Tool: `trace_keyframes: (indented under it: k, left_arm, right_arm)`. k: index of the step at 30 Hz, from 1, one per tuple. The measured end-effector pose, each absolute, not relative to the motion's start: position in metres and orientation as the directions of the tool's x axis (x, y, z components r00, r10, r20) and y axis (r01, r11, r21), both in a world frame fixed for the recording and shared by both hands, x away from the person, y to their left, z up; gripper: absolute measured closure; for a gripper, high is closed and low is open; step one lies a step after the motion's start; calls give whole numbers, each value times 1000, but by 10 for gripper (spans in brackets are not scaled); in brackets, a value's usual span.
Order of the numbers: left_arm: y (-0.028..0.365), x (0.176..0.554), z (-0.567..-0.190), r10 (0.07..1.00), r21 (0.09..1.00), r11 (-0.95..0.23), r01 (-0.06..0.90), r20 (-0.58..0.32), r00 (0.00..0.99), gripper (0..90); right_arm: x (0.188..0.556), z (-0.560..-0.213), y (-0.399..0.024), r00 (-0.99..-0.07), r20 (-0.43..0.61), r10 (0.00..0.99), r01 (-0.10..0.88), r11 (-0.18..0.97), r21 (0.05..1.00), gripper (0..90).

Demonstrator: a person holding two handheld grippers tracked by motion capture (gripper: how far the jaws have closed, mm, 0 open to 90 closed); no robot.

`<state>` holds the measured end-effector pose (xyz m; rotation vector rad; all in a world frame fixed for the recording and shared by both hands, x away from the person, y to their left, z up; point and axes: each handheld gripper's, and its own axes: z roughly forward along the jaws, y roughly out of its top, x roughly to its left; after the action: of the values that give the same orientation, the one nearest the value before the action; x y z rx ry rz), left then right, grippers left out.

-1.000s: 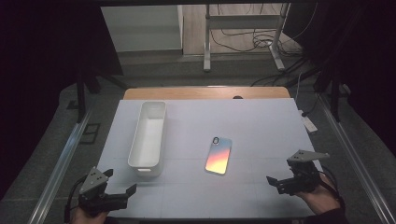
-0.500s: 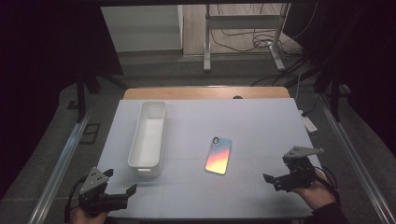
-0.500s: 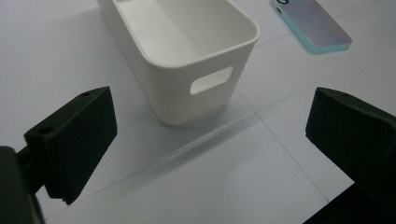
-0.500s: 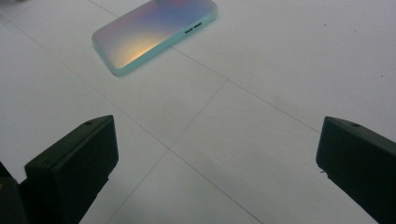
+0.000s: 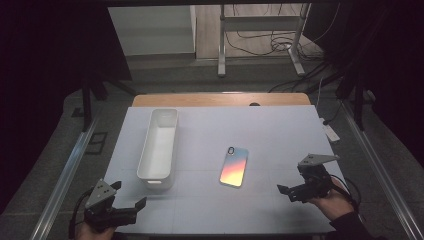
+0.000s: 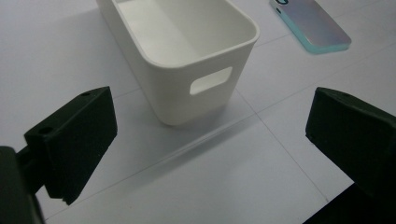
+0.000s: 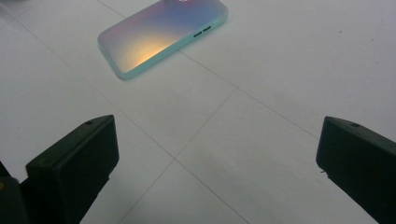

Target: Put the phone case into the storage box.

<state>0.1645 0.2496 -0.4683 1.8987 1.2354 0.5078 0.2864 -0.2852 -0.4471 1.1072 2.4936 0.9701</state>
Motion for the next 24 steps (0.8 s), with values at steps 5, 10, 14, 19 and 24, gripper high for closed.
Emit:
trace_keyframes:
  k: [5,10,14,19,24]
  left_arm:
    - [249,165,-468,891,794,-210,571,-85,445,29]
    - [249,165,-468,890,794,-212,570,-83,447,29]
    - [249,165,-468,890,793,-213,570,-83,448,29]
    - [249,165,-468,890,793,-214,571,-82,448,29]
    - [249,165,-468,890,792,-215,571,-82,449,29]
  right_arm:
    - [289,-447,-280,-690,42,723,567,503,652,0]
    - [292,-448,-275,-698,41,715,566,516,643,0]
    - [295,-449,-272,-702,42,711,568,522,636,0]
    - [298,-450,-267,-710,40,703,567,537,625,0]
    - [301,-451,-263,-717,38,696,563,546,620,0]
